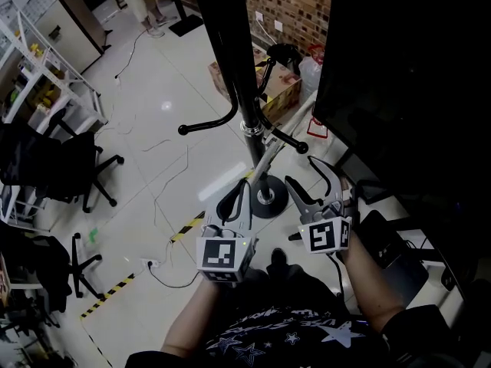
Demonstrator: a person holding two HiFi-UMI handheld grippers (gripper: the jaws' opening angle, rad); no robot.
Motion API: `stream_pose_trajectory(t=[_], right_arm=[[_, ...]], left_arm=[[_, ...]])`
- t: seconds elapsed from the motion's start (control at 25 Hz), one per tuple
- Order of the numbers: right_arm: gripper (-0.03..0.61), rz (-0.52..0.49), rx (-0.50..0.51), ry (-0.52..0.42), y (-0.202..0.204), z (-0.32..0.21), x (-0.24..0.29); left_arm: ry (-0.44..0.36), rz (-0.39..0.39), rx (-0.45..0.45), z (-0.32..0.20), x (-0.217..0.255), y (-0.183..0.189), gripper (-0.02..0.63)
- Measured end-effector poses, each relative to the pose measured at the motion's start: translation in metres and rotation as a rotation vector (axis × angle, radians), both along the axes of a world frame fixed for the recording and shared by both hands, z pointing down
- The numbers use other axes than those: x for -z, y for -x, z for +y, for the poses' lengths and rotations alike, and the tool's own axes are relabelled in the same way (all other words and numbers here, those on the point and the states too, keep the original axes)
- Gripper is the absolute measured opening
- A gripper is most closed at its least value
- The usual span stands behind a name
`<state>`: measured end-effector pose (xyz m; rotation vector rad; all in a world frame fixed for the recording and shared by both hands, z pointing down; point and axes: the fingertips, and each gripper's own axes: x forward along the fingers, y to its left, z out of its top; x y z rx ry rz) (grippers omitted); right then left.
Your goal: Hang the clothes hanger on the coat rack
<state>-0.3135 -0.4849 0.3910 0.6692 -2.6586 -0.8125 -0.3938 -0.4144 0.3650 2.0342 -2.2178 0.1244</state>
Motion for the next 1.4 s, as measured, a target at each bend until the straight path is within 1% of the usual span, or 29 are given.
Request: stream_pose_trajectory(t=[0.2, 0.32, 0.4, 0.52, 0.68, 0.84, 0.92, 1.04, 1.2, 1.32, 1.4], right_arm=[[0.291, -0.030, -0.006, 0.017, 0.005, 0.005, 0.006], [0.291, -0.035, -0.023, 0.035, 0.004, 0.008, 0.010], [0.291, -0.041, -0.040, 0.044, 0.003, 0.012, 0.013], [0.280, -0.069, -0.070, 0.032, 0.001, 0.022, 0.021], [0.239, -0.169, -0.101, 0.018, -0.002, 0.041, 0.039], [0.207, -0.198, -0.140, 0.016, -0.006, 0.071, 0.056], [0.192, -0.229, -0.148, 0.030, -0.005, 0.090, 0.065], [0.174, -0.274, -0.152, 0.029, -0.009, 0.118, 0.081], [0.135, -0.327, -0.166, 0.026, -0.018, 0.159, 0.103], [0.085, -0.359, -0.182, 0.026, -0.026, 0.186, 0.113], [0.053, -0.385, -0.195, 0.032, -0.032, 0.201, 0.117]], left_arm=[[0.001, 0.000, -0.002, 0.004, -0.001, 0.002, 0.005], [0.016, 0.026, -0.015, 0.011, 0.009, -0.001, 0.005], [0.009, 0.034, -0.021, 0.018, 0.015, 0.000, 0.005], [-0.015, 0.038, -0.028, 0.033, 0.018, 0.003, 0.005], [-0.028, 0.039, -0.035, 0.058, 0.027, 0.007, 0.005], [-0.081, 0.021, -0.035, 0.090, 0.034, 0.015, 0.005], [-0.090, 0.034, -0.041, 0.107, 0.040, 0.015, 0.005], [-0.089, 0.041, -0.064, 0.131, 0.052, 0.010, 0.005], [-0.131, 0.014, -0.093, 0.161, 0.060, 0.006, 0.005], [-0.124, 0.027, -0.119, 0.181, 0.064, -0.002, 0.005], [-0.137, 0.033, -0.139, 0.190, 0.066, -0.008, 0.005]])
